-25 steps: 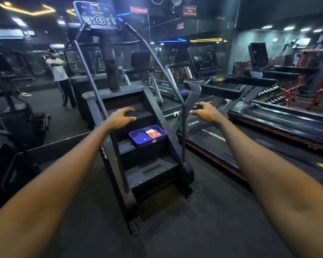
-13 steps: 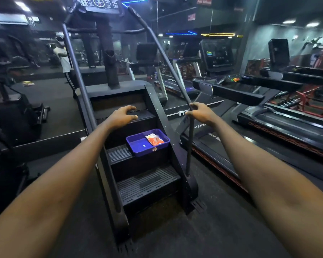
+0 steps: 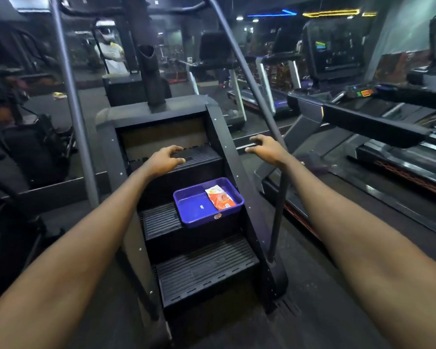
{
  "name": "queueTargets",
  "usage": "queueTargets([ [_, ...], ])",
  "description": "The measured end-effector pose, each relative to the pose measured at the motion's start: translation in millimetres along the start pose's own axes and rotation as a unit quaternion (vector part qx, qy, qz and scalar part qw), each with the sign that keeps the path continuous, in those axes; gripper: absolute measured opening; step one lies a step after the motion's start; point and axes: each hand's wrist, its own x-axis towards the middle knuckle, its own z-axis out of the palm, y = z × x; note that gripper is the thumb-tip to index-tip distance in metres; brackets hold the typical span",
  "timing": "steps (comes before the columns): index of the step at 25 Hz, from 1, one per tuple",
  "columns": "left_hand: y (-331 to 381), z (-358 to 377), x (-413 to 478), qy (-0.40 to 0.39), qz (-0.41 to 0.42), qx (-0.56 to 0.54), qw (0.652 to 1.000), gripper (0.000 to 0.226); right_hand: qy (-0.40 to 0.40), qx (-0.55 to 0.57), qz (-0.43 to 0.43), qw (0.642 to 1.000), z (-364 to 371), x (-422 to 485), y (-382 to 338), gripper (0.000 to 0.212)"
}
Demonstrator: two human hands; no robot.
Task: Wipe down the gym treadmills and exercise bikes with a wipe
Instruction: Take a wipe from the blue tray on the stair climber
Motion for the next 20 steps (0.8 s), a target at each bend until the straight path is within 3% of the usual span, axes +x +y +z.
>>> queueTargets([
  [13, -92, 93, 199, -0.061, -0.078, -0.016, 0.995, 0.051, -0.100, 0.005, 0.033, 0.994, 92, 238, 111, 0.040],
  [20, -149, 147, 294, -0.111, -0.096, -0.051, 0.988, 0.053, -0.145, -0.058, 0.068, 0.985, 161, 326, 144, 0.034],
])
